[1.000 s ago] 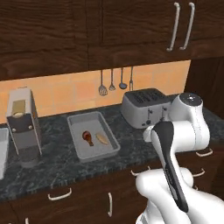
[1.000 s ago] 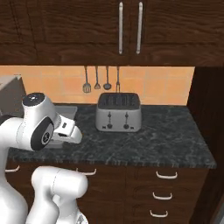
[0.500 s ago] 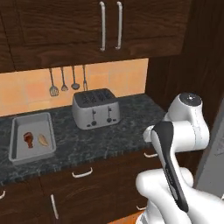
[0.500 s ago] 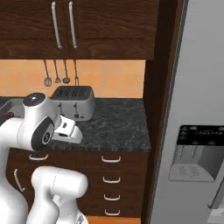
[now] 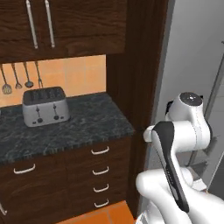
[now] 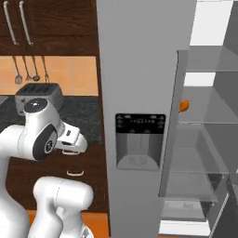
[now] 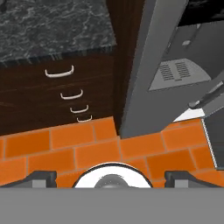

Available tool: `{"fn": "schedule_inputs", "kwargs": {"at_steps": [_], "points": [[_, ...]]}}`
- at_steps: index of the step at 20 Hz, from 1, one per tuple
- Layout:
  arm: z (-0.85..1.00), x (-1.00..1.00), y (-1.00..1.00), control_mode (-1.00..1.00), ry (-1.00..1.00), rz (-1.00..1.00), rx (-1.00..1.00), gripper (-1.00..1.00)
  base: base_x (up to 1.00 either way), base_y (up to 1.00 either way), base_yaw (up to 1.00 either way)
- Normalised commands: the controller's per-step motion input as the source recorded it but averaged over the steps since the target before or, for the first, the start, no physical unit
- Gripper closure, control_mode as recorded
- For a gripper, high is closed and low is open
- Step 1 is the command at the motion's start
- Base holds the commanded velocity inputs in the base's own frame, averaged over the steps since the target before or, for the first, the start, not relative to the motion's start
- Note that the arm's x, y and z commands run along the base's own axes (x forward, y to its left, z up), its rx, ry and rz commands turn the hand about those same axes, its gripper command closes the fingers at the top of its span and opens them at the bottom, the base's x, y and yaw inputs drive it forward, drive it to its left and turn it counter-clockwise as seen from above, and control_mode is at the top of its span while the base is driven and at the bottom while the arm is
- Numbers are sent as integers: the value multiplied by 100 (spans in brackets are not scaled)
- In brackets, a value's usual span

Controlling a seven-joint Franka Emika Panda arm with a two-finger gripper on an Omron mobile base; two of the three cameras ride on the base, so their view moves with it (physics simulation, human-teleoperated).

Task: Place one sweet potato and one chicken drumstick in each tupperware on the nearby counter, to pack two identical lunches.

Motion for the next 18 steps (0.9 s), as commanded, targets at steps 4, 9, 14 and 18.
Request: {"fn": "schedule_inputs", "kwargs": {"at_steps": [4, 9, 14, 18], "points": [[0, 0, 0, 100, 0, 0, 0, -100, 12, -100, 7], [0, 0, 0, 100, 0, 0, 0, -100, 31, -91, 9], [0, 0, 0, 100, 0, 0, 0, -100, 48, -54, 8], [0, 0, 0, 100, 0, 0, 0, -100, 57, -27, 4]]}}
